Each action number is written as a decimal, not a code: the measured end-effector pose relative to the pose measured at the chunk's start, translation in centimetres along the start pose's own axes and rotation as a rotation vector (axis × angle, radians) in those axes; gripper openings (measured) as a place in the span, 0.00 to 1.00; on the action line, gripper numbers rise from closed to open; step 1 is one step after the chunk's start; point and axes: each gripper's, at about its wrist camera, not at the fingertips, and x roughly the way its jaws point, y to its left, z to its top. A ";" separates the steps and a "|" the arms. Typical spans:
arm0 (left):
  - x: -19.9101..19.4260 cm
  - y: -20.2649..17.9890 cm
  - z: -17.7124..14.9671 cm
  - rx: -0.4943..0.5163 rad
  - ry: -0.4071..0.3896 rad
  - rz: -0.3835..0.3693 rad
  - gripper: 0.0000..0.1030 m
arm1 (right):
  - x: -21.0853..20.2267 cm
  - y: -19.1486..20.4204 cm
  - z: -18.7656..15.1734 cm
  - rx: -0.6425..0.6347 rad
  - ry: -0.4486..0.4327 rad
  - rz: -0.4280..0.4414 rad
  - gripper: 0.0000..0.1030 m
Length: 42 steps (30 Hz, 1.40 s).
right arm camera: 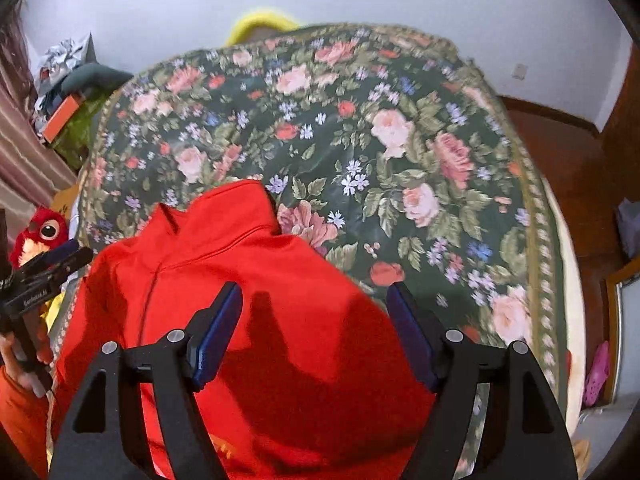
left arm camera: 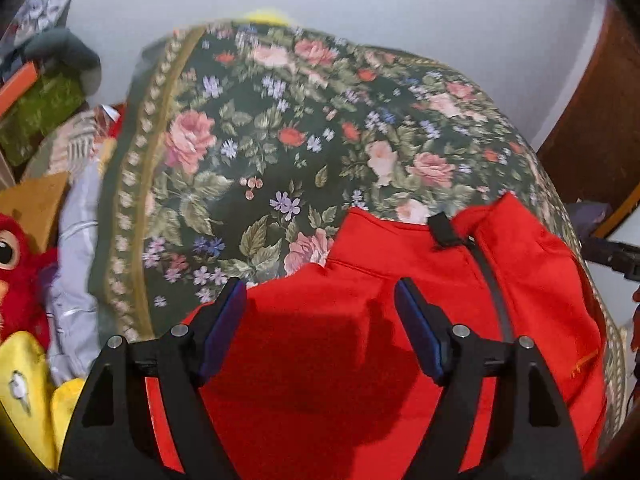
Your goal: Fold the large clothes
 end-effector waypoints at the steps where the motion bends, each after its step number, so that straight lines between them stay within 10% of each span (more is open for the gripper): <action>1: 0.9 0.4 0.2 -0.014 0.012 -0.007 0.73 | 0.8 -0.1 0.4 0.015 0.013 0.016 0.69; 11: 7.5 2.1 -1.1 -0.163 0.153 -0.175 0.73 | 5.0 1.2 0.5 0.041 0.012 0.082 0.71; 13: 7.3 2.5 -1.4 -0.191 0.137 -0.206 0.62 | 4.7 1.8 0.2 -0.001 -0.002 0.078 0.58; 15: 6.9 2.4 -1.8 -0.200 0.136 -0.240 0.28 | 4.3 2.1 0.2 -0.013 -0.011 0.095 0.44; 20: 5.4 1.0 -1.9 -0.129 0.137 -0.169 0.02 | 2.9 2.9 -0.2 -0.029 -0.011 0.131 0.10; 31: -4.6 -2.0 -3.6 0.052 0.079 -0.094 0.00 | -5.7 6.9 -3.5 -0.158 -0.091 0.192 0.06; 42: -15.4 -3.9 -12.0 0.106 0.024 -0.112 0.00 | -12.6 9.3 -12.9 -0.231 -0.109 0.271 0.06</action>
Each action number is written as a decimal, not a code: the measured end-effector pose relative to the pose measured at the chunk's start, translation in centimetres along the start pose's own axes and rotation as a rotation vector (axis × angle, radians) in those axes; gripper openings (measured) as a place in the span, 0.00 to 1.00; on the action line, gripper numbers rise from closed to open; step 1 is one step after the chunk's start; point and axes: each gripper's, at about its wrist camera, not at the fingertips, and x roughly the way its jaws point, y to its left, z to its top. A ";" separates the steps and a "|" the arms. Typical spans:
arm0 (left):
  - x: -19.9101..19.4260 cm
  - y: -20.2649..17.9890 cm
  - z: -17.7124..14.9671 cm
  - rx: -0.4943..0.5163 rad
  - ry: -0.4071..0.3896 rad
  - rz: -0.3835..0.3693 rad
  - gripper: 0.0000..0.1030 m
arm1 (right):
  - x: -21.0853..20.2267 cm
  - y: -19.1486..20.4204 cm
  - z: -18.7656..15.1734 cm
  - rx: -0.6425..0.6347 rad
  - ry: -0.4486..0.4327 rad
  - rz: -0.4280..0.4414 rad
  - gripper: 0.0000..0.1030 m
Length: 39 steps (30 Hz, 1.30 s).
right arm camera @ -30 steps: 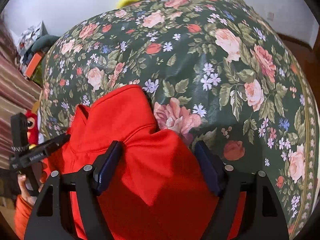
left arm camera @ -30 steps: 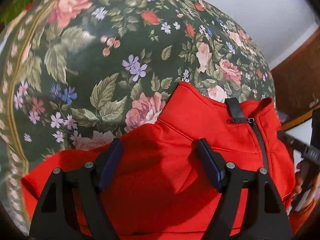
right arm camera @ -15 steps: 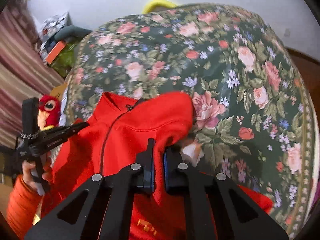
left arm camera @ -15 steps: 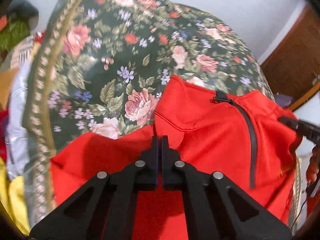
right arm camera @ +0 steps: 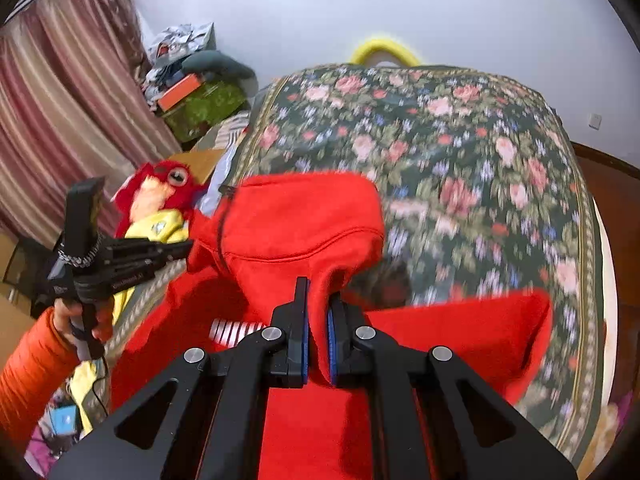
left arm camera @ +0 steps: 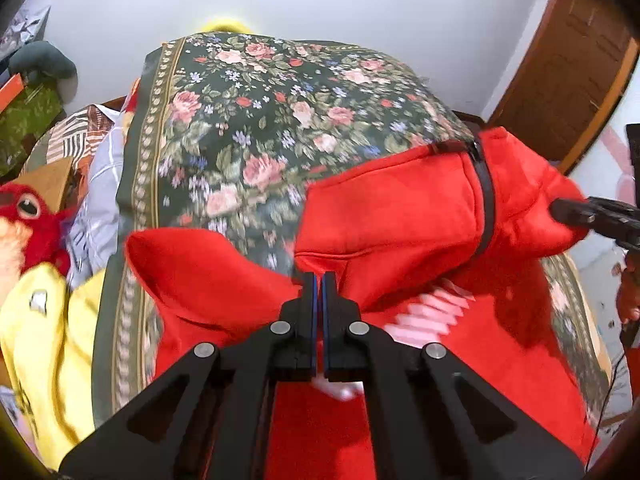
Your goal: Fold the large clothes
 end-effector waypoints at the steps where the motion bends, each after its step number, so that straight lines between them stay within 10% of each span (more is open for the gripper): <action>1: -0.5 -0.2 -0.9 -0.005 0.002 -0.001 0.00 | 0.0 0.3 -1.1 0.009 0.016 0.005 0.06; 12: -0.9 -1.7 -12.5 -0.071 0.110 -0.005 0.00 | 2.0 0.9 -10.1 0.062 0.137 -0.072 0.06; 28: -4.5 -3.8 -16.0 0.030 0.104 0.104 0.02 | -1.2 0.9 -13.4 0.065 0.125 -0.144 0.10; 31: -6.0 -3.9 -14.6 0.027 0.079 0.106 0.11 | -2.7 0.9 -13.2 0.084 0.101 -0.142 0.18; 35: -7.1 -4.1 -12.3 0.004 0.022 0.095 0.48 | -4.6 1.6 -12.1 0.080 0.042 -0.145 0.36; 39: -6.5 -5.0 -9.8 0.003 -0.002 0.047 0.48 | -5.2 2.6 -10.0 0.090 -0.011 -0.107 0.52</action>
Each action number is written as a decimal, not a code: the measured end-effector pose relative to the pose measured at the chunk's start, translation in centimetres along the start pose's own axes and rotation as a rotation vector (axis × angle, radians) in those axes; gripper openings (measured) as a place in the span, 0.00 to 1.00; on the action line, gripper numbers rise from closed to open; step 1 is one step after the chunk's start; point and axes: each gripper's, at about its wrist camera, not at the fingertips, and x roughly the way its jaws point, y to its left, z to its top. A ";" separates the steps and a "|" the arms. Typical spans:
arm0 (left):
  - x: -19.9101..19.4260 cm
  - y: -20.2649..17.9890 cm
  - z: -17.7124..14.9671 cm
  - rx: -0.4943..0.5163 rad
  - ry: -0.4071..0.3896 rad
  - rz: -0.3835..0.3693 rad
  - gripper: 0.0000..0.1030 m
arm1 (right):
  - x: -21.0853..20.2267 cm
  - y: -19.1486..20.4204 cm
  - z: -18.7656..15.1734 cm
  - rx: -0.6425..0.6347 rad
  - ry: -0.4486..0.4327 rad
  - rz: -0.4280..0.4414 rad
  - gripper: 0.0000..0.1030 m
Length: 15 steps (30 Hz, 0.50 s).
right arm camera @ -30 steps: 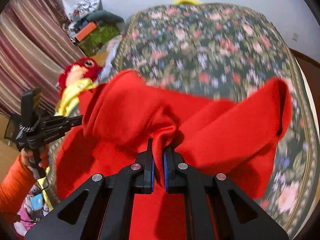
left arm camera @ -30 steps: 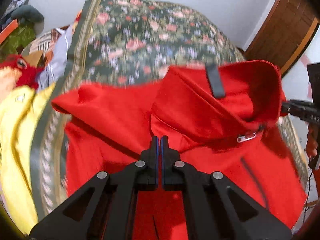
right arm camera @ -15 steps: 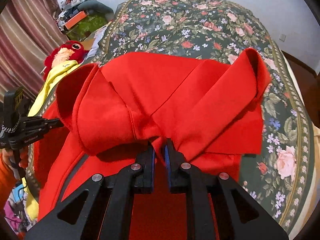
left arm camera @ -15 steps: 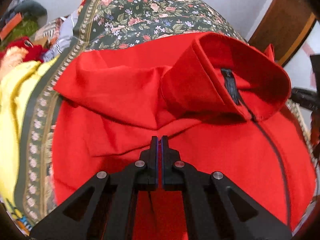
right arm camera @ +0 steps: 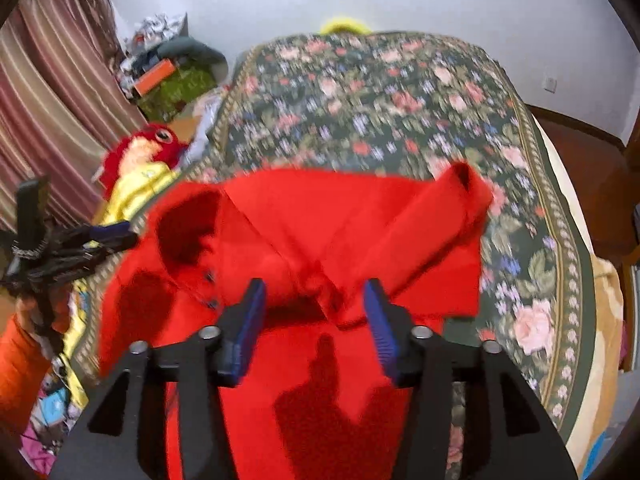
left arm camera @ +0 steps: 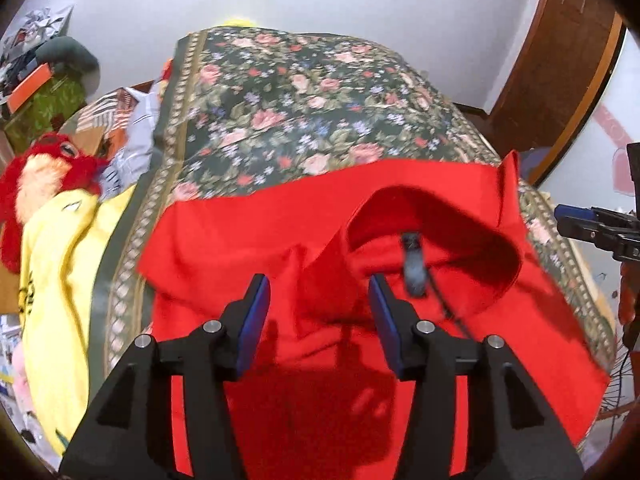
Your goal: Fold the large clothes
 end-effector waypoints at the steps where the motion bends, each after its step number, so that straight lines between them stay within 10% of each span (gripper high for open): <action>1: 0.4 -0.3 0.4 0.002 0.002 -0.009 0.48 | 0.2 0.4 0.5 0.004 -0.005 0.009 0.53; 6: 3.5 -1.1 1.3 0.024 0.032 0.045 0.46 | 2.8 2.5 1.2 -0.001 0.041 0.045 0.55; 10: 4.8 -1.0 0.5 0.040 0.071 0.034 0.09 | 5.4 4.2 0.4 -0.052 0.110 0.048 0.55; 15: 3.0 -1.8 -1.7 0.110 0.051 0.004 0.07 | 6.2 4.3 -1.0 -0.088 0.098 0.001 0.55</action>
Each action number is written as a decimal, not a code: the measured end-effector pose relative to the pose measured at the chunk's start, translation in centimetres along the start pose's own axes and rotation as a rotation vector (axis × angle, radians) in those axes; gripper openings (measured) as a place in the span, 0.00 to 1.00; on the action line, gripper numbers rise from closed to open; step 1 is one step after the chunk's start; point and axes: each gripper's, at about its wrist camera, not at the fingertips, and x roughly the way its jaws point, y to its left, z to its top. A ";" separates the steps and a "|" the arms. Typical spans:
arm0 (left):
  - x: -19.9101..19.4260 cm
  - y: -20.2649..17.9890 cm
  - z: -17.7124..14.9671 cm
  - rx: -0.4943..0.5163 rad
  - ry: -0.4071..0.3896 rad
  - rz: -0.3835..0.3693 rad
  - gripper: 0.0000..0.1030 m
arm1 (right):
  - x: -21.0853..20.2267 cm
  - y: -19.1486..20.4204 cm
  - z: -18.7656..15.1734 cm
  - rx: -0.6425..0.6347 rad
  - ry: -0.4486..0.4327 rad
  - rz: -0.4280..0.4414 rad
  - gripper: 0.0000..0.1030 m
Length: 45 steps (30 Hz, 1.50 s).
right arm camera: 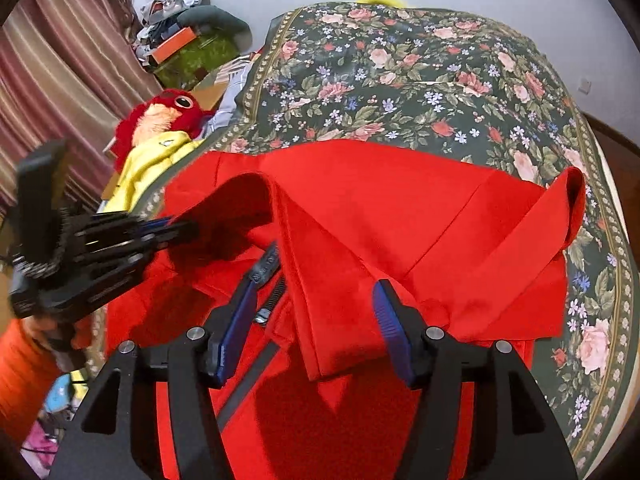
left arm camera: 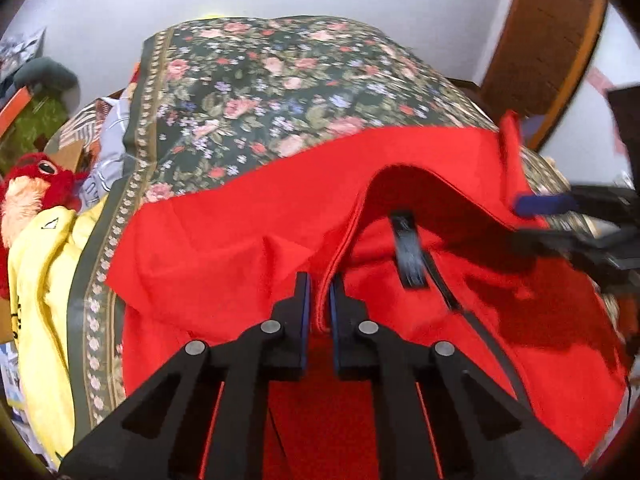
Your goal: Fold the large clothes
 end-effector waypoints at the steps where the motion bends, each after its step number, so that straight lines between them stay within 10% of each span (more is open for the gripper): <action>1: -0.3 -0.2 -0.5 0.010 0.002 -0.001 0.07 | 0.2 0.0 -0.3 -0.015 0.010 -0.017 0.55; 12: -0.5 -0.8 -5.4 -0.056 0.047 -0.028 0.02 | 0.4 -2.2 -4.1 0.007 0.097 -0.052 0.17; 30: -1.2 -0.1 -10.2 -0.112 0.140 -0.013 0.16 | -4.1 -2.3 -4.8 0.055 0.055 0.023 0.17; 40: -4.8 6.0 -5.9 -0.190 -0.008 0.136 0.32 | -4.0 -2.4 0.6 0.088 -0.078 0.005 0.42; 45: -3.3 8.8 -2.8 -0.298 -0.029 0.071 0.32 | 0.0 -3.0 2.8 0.167 0.008 0.065 0.44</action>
